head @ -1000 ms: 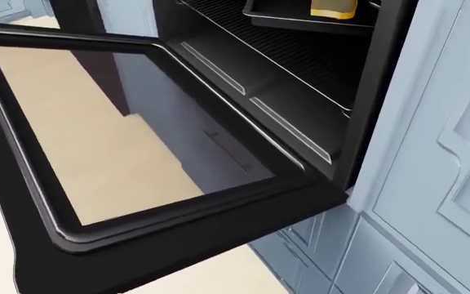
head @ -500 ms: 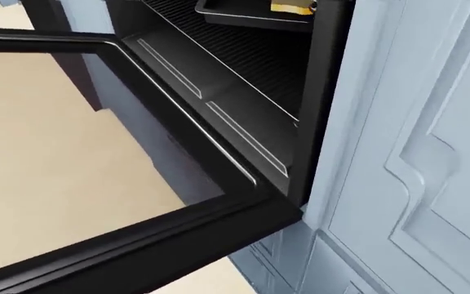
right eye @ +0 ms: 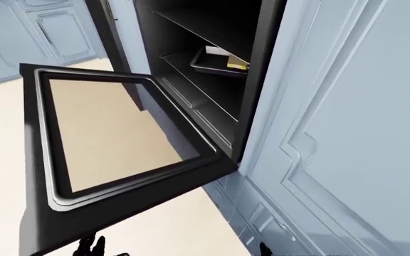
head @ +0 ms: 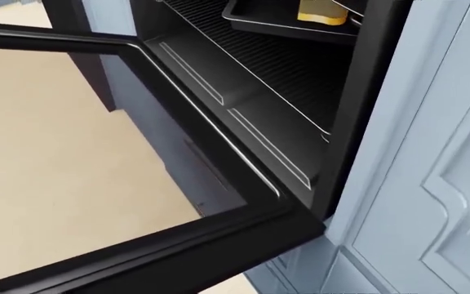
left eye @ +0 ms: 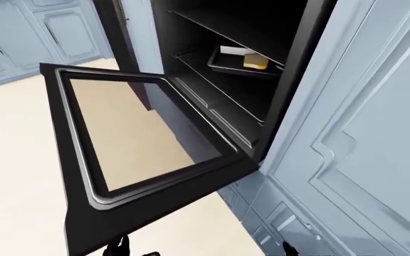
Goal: Close the oven door.
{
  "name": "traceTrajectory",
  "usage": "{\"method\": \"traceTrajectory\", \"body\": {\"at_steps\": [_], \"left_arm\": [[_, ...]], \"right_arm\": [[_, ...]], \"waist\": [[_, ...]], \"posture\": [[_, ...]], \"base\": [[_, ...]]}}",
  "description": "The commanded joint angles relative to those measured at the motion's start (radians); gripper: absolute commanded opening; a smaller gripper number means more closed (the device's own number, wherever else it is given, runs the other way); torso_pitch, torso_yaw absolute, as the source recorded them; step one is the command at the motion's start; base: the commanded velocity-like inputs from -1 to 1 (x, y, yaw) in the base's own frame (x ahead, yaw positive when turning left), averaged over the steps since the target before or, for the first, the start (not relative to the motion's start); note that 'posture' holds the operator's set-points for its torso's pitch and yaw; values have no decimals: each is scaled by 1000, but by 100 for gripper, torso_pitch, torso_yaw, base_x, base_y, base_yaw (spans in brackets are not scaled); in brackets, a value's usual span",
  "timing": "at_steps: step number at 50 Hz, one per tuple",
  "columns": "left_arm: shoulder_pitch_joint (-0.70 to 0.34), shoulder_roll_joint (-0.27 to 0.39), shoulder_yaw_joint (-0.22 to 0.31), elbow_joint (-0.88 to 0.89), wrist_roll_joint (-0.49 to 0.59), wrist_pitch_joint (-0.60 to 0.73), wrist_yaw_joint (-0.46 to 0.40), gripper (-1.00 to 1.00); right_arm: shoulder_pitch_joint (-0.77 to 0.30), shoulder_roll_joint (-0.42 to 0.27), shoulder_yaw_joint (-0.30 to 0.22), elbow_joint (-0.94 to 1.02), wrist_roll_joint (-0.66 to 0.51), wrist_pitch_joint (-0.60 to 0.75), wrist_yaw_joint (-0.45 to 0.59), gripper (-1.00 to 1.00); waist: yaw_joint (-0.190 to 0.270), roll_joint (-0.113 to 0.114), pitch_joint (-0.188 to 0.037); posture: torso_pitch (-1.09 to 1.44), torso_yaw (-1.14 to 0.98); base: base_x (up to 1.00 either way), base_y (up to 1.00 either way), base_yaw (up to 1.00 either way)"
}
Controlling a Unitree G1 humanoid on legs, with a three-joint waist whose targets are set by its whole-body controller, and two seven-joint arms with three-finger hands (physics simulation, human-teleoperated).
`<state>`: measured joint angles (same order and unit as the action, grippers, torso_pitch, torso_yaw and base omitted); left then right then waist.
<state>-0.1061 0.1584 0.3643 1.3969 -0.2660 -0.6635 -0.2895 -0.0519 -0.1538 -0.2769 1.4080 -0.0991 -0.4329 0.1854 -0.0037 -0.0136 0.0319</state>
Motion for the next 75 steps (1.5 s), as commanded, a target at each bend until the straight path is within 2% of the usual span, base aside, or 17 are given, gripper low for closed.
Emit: {"method": "traceTrajectory", "body": {"at_steps": [1,5,7,8,15,18,24,29,35,40,44,49,55,60,67,70,75], "left_arm": [[-16,14,8,-16,-69,-6,-50,100],[-26,15,-3,-16,-101,-12,-56,100],[-37,10,3,-19,-140,7,-139,100],[-38,8,-5,-19,-143,-5,-138,100],[-85,38,77,-34,-417,42,-332,100],[-101,49,50,-38,-471,39,-339,100],[-133,76,54,-92,-635,110,-422,100],[-140,91,16,-138,-693,137,-410,100],[-136,105,4,-214,-735,191,-384,100],[-85,97,-30,-440,-713,279,-270,100],[4,78,-20,-768,-713,419,-162,100],[46,59,4,-1074,-679,566,-14,100],[34,74,49,-1292,-646,683,122,100],[23,74,55,-1405,-624,758,194,100],[-95,149,29,-1596,-603,997,342,100],[-206,186,-3,-1566,-575,1099,356,100],[-313,209,-42,-1524,-527,1193,351,100]], "right_arm": [[-11,-8,-2,-15,-10,-12,2,100],[-15,-9,-3,-15,-18,-11,8,100],[-18,-10,-2,-15,-23,-10,8,100],[-18,-10,-3,-15,-24,-11,9,100],[-18,-10,-2,-15,-33,-15,14,100],[-18,-11,-2,-15,-34,-14,16,100],[-18,-11,-1,-15,-37,-14,21,100],[-18,-11,-2,-15,-38,-15,22,100],[-18,-11,-1,-15,-39,-14,24,100],[-18,-11,-2,-15,-39,-17,27,100],[-18,-11,-1,-15,-40,-18,26,100],[-18,-11,-2,-15,-39,-19,29,100],[-18,-11,-2,-15,-38,-20,33,100],[-18,-10,-4,-15,-35,-22,35,100],[-18,-10,-3,-15,-35,-22,38,100],[-18,-10,-4,-15,-34,-22,39,100],[-18,-10,-4,-15,-34,-21,38,100]], "waist": [[1,1,-11],[2,0,-12],[3,-1,-12],[3,-1,-13],[5,-4,-17],[6,-5,-19],[8,-3,-26],[8,-2,-31],[8,-2,-36],[7,-2,-38],[6,-3,-41],[5,-4,-38],[7,-3,-36],[5,2,-37],[2,10,-36],[4,10,-32],[4,12,-31]], "posture": [[0,0],[0,0],[0,0],[0,0],[0,0],[0,0],[0,0],[0,0],[0,0],[0,0],[0,0],[0,0],[0,0],[0,0],[0,0],[0,0],[0,0]], "base": [[0,0,0],[0,0,0],[0,0,0],[0,0,0],[0,0,0],[0,0,0],[0,0,0],[0,0,0],[0,0,0],[0,0,0],[0,0,0],[0,0,0],[0,0,0],[0,0,0],[0,0,0],[0,0,0],[0,0,0]]}}
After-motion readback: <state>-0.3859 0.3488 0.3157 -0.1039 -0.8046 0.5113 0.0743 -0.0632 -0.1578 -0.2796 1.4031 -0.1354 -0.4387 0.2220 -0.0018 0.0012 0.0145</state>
